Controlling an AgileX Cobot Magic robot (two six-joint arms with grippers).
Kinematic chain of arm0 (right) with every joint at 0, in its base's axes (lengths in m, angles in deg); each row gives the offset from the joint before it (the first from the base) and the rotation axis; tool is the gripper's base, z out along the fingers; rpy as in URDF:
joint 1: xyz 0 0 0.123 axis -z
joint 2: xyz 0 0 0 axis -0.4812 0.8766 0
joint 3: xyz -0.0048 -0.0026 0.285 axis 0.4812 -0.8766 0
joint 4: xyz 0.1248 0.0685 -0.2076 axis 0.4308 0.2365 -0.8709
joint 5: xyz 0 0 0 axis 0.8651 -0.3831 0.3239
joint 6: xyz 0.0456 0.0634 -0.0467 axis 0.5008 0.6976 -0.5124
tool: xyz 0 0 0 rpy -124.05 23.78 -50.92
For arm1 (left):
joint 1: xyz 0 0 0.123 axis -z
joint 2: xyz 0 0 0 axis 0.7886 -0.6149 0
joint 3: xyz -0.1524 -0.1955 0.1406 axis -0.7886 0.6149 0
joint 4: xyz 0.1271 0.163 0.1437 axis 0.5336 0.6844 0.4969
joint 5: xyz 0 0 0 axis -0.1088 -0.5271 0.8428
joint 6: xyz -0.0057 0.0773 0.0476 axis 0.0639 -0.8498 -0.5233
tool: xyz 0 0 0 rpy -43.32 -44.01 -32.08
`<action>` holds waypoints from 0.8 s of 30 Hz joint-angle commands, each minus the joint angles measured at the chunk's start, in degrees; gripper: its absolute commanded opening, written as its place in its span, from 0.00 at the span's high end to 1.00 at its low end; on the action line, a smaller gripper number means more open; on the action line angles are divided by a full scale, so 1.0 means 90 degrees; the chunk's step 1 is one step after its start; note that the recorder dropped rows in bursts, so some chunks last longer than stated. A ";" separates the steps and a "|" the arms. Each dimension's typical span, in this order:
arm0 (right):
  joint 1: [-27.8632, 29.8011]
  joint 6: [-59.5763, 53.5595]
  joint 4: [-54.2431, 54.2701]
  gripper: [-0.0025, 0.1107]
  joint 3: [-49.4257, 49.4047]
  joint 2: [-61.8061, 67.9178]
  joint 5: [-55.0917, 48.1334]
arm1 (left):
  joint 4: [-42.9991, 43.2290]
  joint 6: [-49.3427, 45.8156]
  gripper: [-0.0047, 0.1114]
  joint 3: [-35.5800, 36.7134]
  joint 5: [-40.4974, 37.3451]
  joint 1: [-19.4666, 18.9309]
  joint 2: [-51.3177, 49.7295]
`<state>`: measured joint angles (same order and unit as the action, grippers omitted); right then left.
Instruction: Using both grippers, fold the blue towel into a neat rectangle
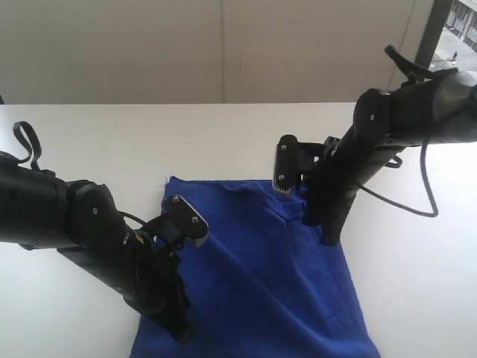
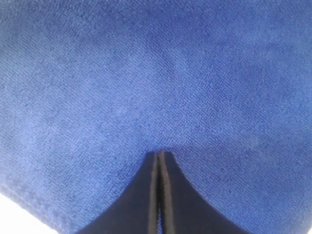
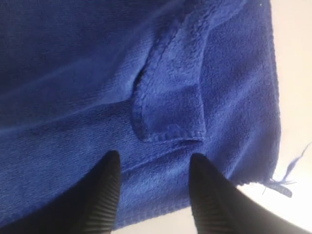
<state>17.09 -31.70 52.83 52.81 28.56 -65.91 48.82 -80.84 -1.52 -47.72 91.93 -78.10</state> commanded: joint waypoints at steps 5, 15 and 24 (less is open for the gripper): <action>-0.0070 -0.1386 0.0018 0.59 0.0028 0.0098 0.0126 | 0.0054 0.0051 0.96 0.0150 -0.0381 0.0034 -0.0074; -0.0235 -0.1899 0.0039 0.59 0.0028 0.0443 0.0487 | 0.0054 0.0038 0.96 0.0150 -0.0365 0.0034 -0.0074; -0.0235 -0.1697 0.0057 0.77 0.0028 0.0521 0.1059 | 0.0054 0.0038 0.96 0.0150 -0.0365 0.0034 -0.0074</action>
<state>15.04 -47.70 52.93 52.90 33.27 -57.87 48.82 -80.84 -1.52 -47.72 91.93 -78.10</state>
